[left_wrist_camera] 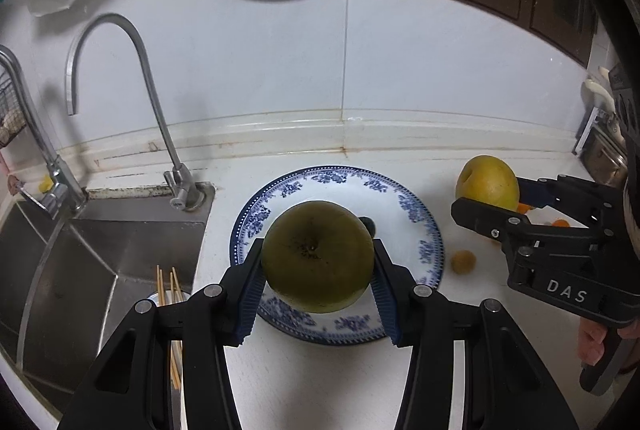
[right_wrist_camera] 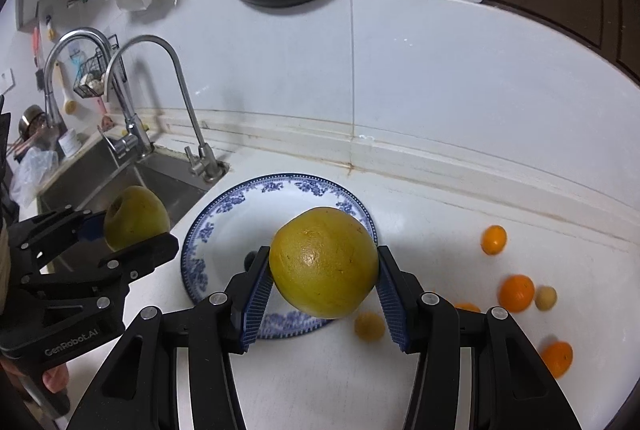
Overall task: Organize fruits
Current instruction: 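Carry the apple and pomelo onto the plate and open both tools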
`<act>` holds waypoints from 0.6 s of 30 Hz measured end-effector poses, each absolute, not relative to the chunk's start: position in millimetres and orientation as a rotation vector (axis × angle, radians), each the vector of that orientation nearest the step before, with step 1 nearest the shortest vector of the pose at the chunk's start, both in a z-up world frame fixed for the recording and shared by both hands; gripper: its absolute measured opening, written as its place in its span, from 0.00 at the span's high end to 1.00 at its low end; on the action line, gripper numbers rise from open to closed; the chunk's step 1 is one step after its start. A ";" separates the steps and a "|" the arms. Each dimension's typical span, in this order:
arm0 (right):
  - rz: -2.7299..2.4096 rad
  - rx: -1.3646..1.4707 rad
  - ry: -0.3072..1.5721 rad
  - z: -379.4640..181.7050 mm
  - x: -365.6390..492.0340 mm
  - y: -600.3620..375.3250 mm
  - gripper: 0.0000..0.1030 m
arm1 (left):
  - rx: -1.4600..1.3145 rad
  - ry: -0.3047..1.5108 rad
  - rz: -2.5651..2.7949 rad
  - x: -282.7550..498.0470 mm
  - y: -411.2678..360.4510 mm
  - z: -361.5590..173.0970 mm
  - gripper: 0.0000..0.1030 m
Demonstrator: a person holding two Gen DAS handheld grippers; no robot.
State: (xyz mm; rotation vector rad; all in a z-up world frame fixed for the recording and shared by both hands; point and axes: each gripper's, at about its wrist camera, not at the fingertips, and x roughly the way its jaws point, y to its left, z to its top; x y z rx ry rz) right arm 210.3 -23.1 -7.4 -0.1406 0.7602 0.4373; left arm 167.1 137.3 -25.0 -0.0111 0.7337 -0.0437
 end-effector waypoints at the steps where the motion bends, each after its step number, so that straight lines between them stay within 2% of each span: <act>1: 0.435 -0.147 0.769 -10.0 215.6 -20.9 0.50 | -0.009 0.745 -0.042 172.3 139.3 -27.6 0.53; 18: 0.432 -0.186 0.914 -60.0 268.7 -1.1 0.50 | -0.014 0.895 -0.043 235.3 154.4 -76.5 0.53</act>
